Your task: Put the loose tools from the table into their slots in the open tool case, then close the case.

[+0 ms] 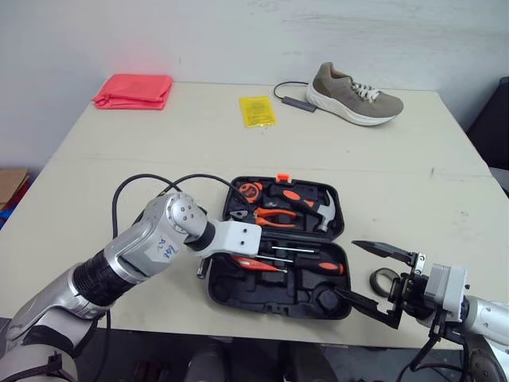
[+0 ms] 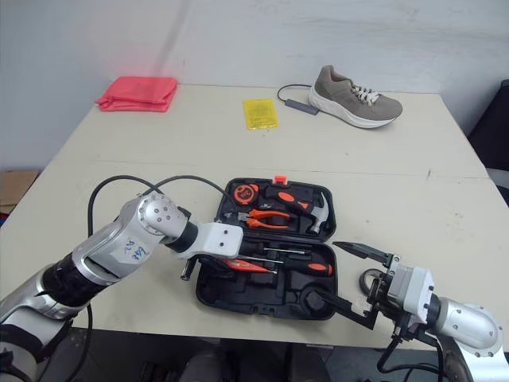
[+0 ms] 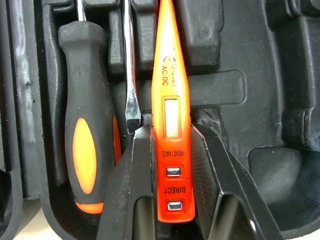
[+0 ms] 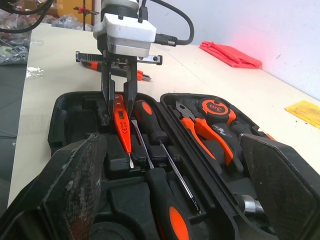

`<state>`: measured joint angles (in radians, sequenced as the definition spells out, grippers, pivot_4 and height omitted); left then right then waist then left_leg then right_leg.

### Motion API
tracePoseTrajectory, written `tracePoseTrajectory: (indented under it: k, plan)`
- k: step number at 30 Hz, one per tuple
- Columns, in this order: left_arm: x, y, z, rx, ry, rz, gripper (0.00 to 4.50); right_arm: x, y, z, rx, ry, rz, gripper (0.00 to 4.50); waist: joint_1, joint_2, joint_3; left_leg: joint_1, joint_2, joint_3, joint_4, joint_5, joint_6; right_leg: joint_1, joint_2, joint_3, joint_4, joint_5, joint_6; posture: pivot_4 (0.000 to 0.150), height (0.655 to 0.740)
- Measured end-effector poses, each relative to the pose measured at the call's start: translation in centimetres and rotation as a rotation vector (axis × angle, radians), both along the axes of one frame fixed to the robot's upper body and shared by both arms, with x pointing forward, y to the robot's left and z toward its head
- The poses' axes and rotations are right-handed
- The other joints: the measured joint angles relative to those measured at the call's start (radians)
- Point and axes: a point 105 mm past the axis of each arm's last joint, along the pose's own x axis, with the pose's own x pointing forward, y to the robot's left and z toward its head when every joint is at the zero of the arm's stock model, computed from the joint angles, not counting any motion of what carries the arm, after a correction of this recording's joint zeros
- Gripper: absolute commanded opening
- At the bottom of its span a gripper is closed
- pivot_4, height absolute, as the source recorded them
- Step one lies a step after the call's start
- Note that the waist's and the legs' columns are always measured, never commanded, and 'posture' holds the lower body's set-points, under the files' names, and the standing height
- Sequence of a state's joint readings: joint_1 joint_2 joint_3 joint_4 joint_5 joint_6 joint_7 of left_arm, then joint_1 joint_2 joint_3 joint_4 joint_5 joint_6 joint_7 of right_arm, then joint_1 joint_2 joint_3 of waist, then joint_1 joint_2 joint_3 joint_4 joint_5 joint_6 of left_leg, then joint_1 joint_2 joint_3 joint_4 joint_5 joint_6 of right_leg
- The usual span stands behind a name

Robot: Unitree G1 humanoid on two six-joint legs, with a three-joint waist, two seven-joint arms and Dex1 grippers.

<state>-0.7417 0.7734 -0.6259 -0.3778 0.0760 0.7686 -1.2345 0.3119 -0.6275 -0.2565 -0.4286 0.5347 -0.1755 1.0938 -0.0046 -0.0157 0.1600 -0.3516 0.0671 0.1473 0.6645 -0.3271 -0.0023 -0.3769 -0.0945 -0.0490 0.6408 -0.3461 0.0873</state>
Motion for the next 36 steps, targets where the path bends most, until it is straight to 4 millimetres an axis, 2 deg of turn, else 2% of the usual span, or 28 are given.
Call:
tracePoseTrajectory:
  k: [17,19,21,30,34,36]
  plan:
    - [-0.2,-0.2,-0.1,-0.052,0.036,-0.041,0.31,-0.1,0.0,-0.1,-0.001,0.005,0.001,4.50,0.007,-0.002,0.003,-0.001,-0.003,0.000,0.001,-0.001,0.002,0.000,-0.001,-0.001,0.000,0.000,0.000,0.150,0.7400]
    - [-0.3,-0.1,-0.1,-0.048,0.035,-0.046,1.38,-0.2,0.0,-0.2,-0.001,0.011,-0.001,4.50,0.006,-0.002,0.003,-0.001,-0.002,0.000,0.001,-0.001,0.002,0.000,-0.001,-0.001,-0.001,0.000,0.000,0.150,0.7400]
    - [-0.1,-0.1,0.1,-0.049,0.012,-0.056,2.14,-0.2,-0.1,-0.2,-0.001,0.013,-0.002,4.50,0.005,-0.002,0.003,-0.001,-0.002,0.000,0.000,-0.001,0.002,0.000,-0.001,-0.001,-0.001,0.000,0.000,0.150,0.7400]
    - [-0.5,-0.1,0.4,-0.076,0.005,-0.072,2.14,-0.3,-0.1,-0.4,0.000,0.021,-0.004,4.50,0.004,-0.002,0.003,-0.002,-0.002,0.000,0.000,-0.001,0.002,0.000,-0.002,-0.001,-0.002,0.000,0.000,0.150,0.7400]
    - [-2.0,0.8,1.4,-0.073,0.073,-0.116,2.14,-0.4,-0.2,-0.5,0.002,0.029,-0.006,4.50,0.001,-0.002,0.004,-0.001,-0.001,0.000,0.000,-0.001,0.001,0.000,-0.002,-0.001,-0.002,0.000,0.000,0.150,0.7400]
    - [-2.0,1.5,2.0,-0.081,0.078,-0.102,2.14,-0.4,-0.2,-0.5,0.003,0.028,-0.006,4.50,0.002,-0.002,0.004,-0.001,-0.001,0.000,0.000,-0.001,0.001,0.000,-0.002,-0.001,-0.001,0.000,0.000,0.150,0.7400]
